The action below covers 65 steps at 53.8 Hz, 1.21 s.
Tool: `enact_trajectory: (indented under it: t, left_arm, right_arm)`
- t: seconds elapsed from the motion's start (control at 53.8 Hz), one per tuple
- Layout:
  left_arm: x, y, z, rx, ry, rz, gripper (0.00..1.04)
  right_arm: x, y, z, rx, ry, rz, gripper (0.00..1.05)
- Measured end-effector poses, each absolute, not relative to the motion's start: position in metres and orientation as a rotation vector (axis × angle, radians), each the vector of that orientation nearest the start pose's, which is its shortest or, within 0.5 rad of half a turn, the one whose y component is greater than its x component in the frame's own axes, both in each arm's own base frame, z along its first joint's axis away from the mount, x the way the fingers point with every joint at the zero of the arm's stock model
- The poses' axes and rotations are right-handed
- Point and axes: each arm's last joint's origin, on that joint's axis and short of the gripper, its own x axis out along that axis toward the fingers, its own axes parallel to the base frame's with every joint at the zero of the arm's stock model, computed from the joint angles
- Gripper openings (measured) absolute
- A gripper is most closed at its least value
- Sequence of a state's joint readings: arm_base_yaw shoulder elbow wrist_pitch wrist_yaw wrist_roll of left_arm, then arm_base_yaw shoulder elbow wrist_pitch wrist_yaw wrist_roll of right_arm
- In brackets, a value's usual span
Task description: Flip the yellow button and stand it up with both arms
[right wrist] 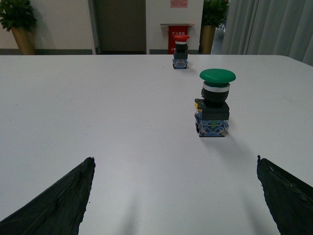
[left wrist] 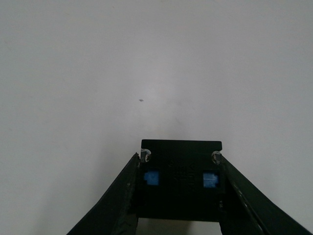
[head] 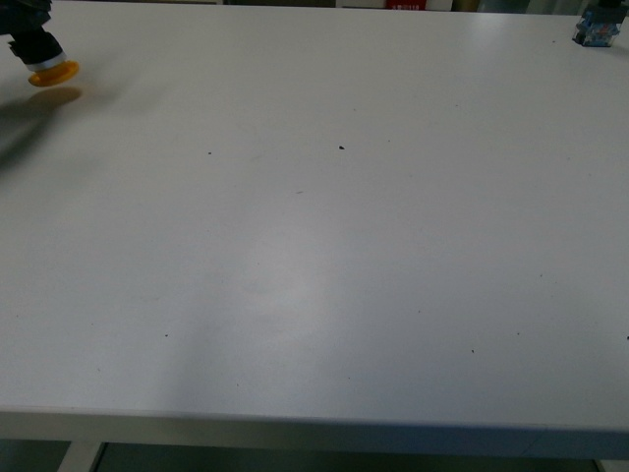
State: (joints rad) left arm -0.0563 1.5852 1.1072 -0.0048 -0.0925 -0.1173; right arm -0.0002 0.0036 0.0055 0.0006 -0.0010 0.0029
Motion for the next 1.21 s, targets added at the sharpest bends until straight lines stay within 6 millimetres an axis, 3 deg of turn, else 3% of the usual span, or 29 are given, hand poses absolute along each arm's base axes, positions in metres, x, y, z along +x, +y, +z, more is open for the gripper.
enact_trajectory:
  t: [0.353,0.669,0.892,1.208]
  left_arm:
    - [0.336,-0.040,0.246,-0.295,0.370,-0.021,0.36]
    - [0.337,-0.044,0.257,-0.561,0.216,-0.115,0.36]
    - [0.338,-0.049,0.262,-0.767,0.147,-0.248,0.36]
    - [0.341,-0.058,0.251,-1.016,0.149,-0.502,0.36]
  right_arm:
    - [0.098,0.000,0.165,0.003,-0.002,0.001,0.97]
    - [0.098,0.000,0.165,0.003,-0.002,0.001,0.97]
    - [0.098,0.000,0.165,0.003,-0.002,0.001,0.97]
    - [0.098,0.000,0.165,0.003,-0.002,0.001,0.97]
